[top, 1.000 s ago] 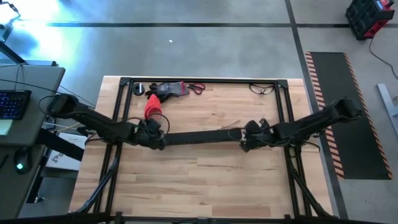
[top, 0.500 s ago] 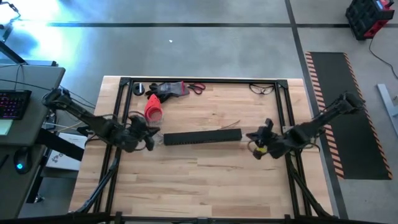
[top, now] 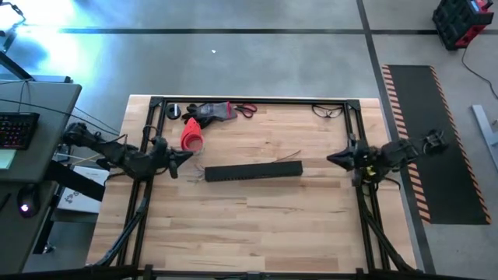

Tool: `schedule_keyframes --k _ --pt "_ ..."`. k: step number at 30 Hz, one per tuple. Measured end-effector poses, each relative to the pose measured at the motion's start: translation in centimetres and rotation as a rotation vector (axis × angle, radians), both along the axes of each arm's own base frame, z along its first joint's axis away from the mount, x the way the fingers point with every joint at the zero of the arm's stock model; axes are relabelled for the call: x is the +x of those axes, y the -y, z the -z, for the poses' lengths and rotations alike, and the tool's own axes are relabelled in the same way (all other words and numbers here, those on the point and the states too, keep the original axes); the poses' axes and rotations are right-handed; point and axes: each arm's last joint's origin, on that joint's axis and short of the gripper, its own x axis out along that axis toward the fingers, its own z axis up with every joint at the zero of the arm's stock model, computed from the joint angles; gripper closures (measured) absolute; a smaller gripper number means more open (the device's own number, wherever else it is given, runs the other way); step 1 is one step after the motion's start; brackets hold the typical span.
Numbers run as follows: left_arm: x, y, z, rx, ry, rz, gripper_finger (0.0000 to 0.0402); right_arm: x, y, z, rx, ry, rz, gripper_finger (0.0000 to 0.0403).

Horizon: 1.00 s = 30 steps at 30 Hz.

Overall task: Ziptie cables
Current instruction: Return to Home Position

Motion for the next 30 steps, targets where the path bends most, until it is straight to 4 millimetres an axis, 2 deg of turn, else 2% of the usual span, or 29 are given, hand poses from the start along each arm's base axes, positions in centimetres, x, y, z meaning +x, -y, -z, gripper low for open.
schedule_keyframes --k 4,6,9,12,15,18,23,30 --pt "-0.1 -0.4 1.1 0.03 0.102 0.045 0.0402 -1.5 0.7 0.6 0.041 0.132 -0.008 0.0403" --pt "-0.2 -0.7 1.4 0.052 0.135 0.035 0.0402 -1.4 0.8 0.4 0.036 0.166 -0.01 0.0403" --pt "-0.3 -1.1 2.2 0.093 0.137 0.023 0.0402 -1.0 0.7 0.2 0.031 0.201 -0.035 0.0403" --pt "-0.3 -1.4 1.9 0.132 0.175 0.015 0.0402 -0.2 0.4 1.0 0.014 0.249 -0.079 0.0403" --pt "-0.1 -1.7 2.0 0.175 0.218 0.025 0.0402 0.9 0.2 2.5 0.014 0.309 -0.128 0.0403" --pt "0.1 -1.8 2.2 0.187 0.248 0.042 0.0402 1.7 0.4 4.7 0.014 0.297 -0.136 0.0403" --pt "0.2 -1.9 2.2 0.21 0.238 0.047 0.0402 2.3 1.0 6.4 0.009 0.379 -0.172 0.0403" --pt "0.3 -1.9 2.4 0.243 0.209 0.073 0.0402 2.4 2.0 6.6 -0.005 0.356 -0.135 0.0403"
